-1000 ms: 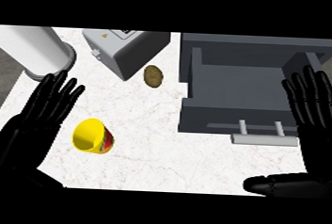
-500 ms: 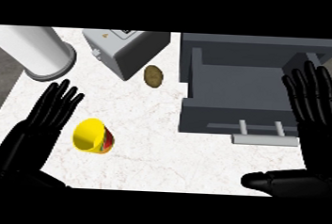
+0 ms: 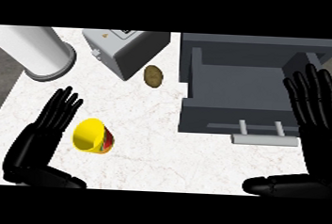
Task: Pick up the cup, place it into the drawer and close the drawer
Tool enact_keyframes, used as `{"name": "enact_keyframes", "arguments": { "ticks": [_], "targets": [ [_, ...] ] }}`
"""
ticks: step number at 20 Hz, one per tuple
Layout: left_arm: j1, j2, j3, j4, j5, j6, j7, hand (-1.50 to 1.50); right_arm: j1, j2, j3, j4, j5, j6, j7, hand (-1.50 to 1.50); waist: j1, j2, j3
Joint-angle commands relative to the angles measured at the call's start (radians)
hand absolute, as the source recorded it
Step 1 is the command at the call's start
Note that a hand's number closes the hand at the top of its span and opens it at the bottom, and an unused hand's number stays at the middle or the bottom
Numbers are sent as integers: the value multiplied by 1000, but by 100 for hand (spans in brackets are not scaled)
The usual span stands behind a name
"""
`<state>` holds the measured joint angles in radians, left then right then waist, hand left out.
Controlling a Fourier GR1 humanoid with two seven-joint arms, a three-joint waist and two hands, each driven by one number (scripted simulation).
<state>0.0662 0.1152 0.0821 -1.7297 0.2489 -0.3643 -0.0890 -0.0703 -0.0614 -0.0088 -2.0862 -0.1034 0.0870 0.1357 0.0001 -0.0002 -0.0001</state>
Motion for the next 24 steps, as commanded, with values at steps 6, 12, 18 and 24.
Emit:
{"name": "enact_keyframes", "arguments": {
  "ticks": [6, 12, 18, 24],
  "targets": [
    [16, 41, 73, 181, -56, -65, -162, -150, -21, -13, -8, 12, -10, 20, 6, -150, 1, 0, 0],
    [-42, 67, 90, 378, -98, -109, -268, -150, 11, -10, -29, 41, -32, 40, -31, -150, 0, 0, 0],
    [-133, 11, 46, 576, -201, -40, -379, -150, -32, 16, 19, 21, 5, -1, 13, -150, -1, 0, 0],
    [-171, 86, 117, 732, -185, -93, -509, -150, 14, 19, 31, 23, 21, 19, -33, -150, -2, 0, 0]
  ]
}}
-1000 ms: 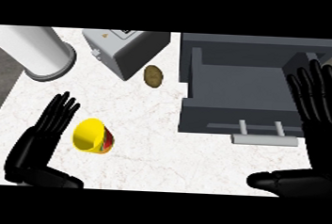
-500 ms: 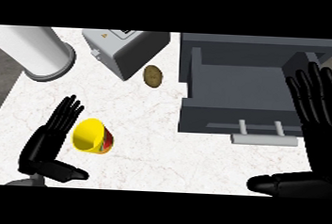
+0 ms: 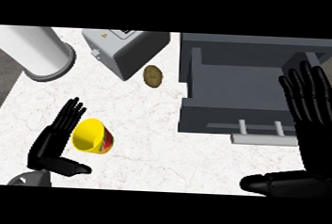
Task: Pick up the cup, place it into the drawer and close the drawer
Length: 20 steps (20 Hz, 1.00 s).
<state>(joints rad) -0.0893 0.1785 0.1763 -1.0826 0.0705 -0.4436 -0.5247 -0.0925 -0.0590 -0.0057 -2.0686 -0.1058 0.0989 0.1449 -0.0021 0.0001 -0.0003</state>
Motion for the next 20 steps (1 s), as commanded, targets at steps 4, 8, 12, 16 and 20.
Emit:
{"name": "enact_keyframes", "arguments": {
  "ticks": [4, 8, 12, 16, 20],
  "targets": [
    [-15, 16, 12, 138, -18, -16, -111, -150, 26, -16, -16, -36, -26, 27, 16, -150, 1, 0, 0],
    [-181, 0, 19, 354, -69, 55, -186, -150, -3, -32, -64, 4, -46, 30, -6, -150, -4, 1, 0],
    [-168, 60, 26, 480, -98, 12, -316, -150, 28, -30, -51, -58, -62, 41, 22, -150, -4, 1, 0],
    [-205, 30, -9, 504, -118, 32, -326, -150, 11, -31, -60, -31, -69, 37, 40, -150, -3, 1, 0],
    [-240, 41, 6, 521, -86, 3, -313, -150, -29, -31, -50, -37, -71, 29, 62, -150, -3, 1, 0]
  ]
}}
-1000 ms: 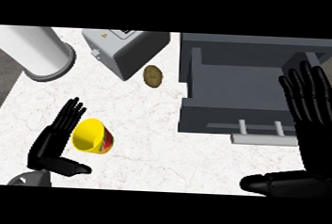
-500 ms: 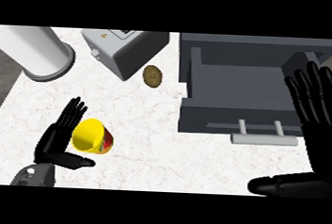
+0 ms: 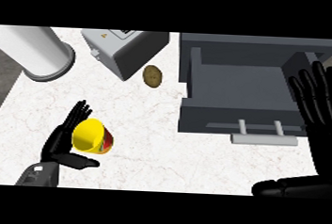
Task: Pick up the cup, place it into the drawer and close the drawer
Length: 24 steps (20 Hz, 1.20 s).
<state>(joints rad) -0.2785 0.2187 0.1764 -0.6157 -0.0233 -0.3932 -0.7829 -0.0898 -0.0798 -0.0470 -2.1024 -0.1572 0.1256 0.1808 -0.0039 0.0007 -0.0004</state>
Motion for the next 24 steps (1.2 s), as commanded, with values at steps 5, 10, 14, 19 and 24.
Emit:
{"name": "enact_keyframes", "arguments": {
  "ticks": [5, 10, 14, 19, 24],
  "targets": [
    [-51, -24, 4, 181, -7, -33, -160, -150, -8, -9, 1, -32, -1, -4, 34, -150, -6, 2, -1],
    [-105, -36, 6, 176, 20, -43, -115, -150, 24, -8, -15, -7, -16, 16, -2, -150, -6, 1, 0],
    [-130, 4, 15, 234, 43, -149, -114, -150, 3, 1, 20, -60, 0, -16, 69, -150, -12, 2, -1],
    [-109, -43, -4, 210, 71, -231, -115, -150, 13, 2, -2, -8, -12, 8, -3, -150, -9, 1, -1],
    [-99, -45, -29, 173, 79, -278, -115, 150, 17, -2, 12, -37, -21, 7, 47, -150, -5, 0, -1]
  ]
}}
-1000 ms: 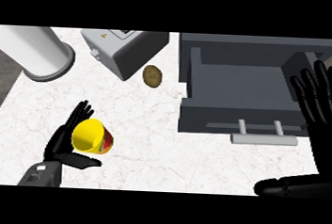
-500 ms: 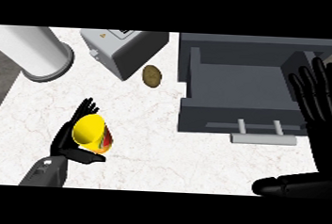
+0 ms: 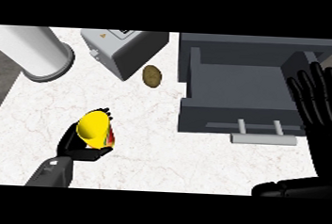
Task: Pick up the cup, place it into the drawer and close the drawer
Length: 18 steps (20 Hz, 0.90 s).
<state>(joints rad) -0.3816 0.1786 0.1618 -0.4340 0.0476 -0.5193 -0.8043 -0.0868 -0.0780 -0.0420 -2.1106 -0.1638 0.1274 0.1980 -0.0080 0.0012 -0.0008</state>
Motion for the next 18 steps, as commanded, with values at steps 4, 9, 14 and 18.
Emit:
{"name": "enact_keyframes", "arguments": {
  "ticks": [4, 9, 14, 18],
  "targets": [
    [21, -8, -27, -23, 0, -140, -185, 150, -26, -35, -42, 16, -33, 19, 16, -150, -3, 3, -1],
    [12, -36, -4, -67, 19, 21, -191, 150, -20, -19, -34, -8, -24, 2, 17, -150, 1, -1, 0],
    [41, -53, 141, -91, 139, 221, -197, 150, -6, 4, 6, -16, 18, -15, 12, -150, 8, -2, 0],
    [42, -81, 122, -134, 126, 261, -248, 150, 13, 13, 12, 63, 40, 14, -84, -150, 6, -1, 0]
  ]
}}
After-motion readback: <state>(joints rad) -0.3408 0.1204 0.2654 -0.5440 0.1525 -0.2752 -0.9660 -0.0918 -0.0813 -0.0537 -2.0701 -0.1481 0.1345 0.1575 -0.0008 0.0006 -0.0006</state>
